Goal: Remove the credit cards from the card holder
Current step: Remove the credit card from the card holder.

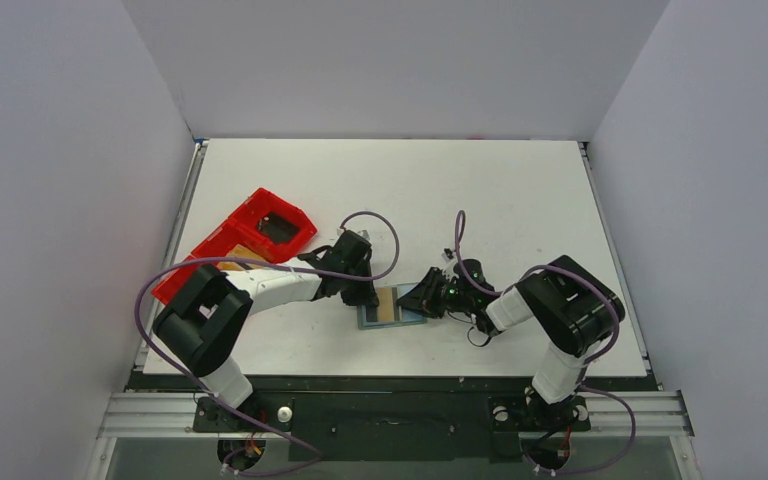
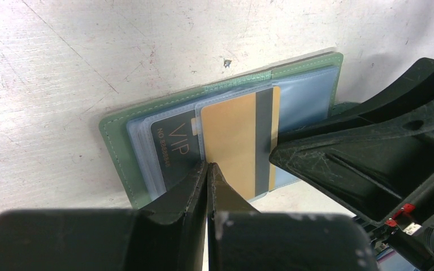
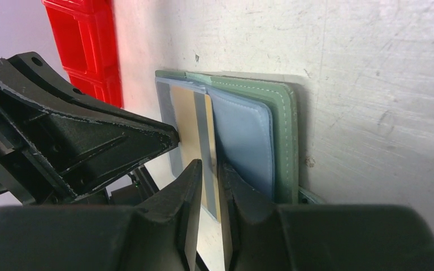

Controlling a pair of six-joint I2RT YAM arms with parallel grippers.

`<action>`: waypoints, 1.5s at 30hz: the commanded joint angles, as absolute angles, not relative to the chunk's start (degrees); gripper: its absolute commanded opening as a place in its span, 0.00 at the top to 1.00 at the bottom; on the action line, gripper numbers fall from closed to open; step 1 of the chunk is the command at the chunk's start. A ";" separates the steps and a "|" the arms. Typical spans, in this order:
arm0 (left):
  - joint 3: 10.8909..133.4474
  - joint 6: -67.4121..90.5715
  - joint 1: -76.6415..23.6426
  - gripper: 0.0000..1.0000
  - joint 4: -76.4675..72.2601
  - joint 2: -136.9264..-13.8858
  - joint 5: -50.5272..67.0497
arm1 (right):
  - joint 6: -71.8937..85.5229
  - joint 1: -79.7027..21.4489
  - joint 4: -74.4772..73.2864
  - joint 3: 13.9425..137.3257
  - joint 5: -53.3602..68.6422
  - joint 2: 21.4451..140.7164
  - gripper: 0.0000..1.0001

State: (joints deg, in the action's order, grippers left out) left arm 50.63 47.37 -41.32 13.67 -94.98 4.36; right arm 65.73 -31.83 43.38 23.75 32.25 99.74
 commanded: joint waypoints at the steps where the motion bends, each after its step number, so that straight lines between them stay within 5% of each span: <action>1: 47.79 45.40 -41.13 1.00 18.40 -98.99 -1.45 | 66.47 -31.46 45.99 22.87 30.55 102.15 0.88; 6: 46.85 45.73 -41.09 1.00 18.19 -98.86 -1.41 | 68.43 -30.60 48.91 21.50 30.47 102.74 1.00; 45: 50.42 44.29 -40.52 1.00 20.41 -98.50 -1.52 | 59.24 -23.52 30.36 20.08 27.66 87.95 1.00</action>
